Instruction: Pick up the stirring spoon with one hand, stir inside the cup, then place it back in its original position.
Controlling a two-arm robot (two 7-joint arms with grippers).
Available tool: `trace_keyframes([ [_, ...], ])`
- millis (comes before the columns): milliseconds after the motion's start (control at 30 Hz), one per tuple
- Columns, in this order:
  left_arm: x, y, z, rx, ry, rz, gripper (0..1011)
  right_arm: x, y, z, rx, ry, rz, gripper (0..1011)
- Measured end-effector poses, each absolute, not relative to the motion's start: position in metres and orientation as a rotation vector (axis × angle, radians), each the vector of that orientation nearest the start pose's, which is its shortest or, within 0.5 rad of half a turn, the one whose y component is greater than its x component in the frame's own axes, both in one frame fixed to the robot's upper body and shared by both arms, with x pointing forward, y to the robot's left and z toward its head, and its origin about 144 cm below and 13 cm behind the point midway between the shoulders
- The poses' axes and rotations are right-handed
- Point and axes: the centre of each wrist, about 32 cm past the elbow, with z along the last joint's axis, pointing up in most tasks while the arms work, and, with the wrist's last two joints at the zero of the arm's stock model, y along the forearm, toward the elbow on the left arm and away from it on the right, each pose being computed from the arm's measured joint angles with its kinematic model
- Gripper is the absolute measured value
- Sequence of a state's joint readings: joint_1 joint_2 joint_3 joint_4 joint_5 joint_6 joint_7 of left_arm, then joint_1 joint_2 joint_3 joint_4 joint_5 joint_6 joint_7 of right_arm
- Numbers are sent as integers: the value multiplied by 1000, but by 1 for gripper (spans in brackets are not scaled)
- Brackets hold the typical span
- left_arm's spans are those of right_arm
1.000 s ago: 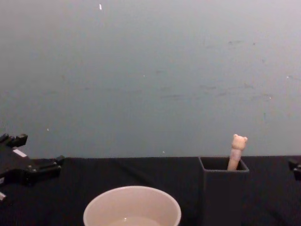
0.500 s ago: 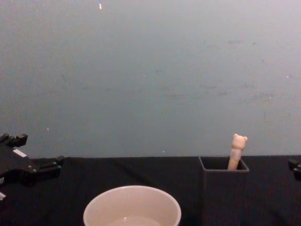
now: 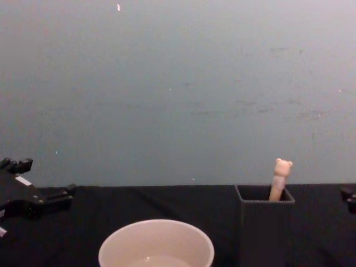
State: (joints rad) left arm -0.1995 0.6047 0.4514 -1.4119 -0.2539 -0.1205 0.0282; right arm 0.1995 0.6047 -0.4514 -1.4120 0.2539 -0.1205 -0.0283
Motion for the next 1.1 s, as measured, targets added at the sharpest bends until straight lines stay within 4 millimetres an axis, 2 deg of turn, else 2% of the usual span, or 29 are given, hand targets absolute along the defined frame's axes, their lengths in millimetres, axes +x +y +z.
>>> trace_keyframes([
  [800, 489, 310, 1140, 304, -285, 1248, 1002, 489, -310, 1140, -303, -284, -1246, 1002],
  [1100, 489, 310, 1140, 305, -285, 1248, 1001, 487, -312, 1151, -229, -227, -1180, 1000],
])
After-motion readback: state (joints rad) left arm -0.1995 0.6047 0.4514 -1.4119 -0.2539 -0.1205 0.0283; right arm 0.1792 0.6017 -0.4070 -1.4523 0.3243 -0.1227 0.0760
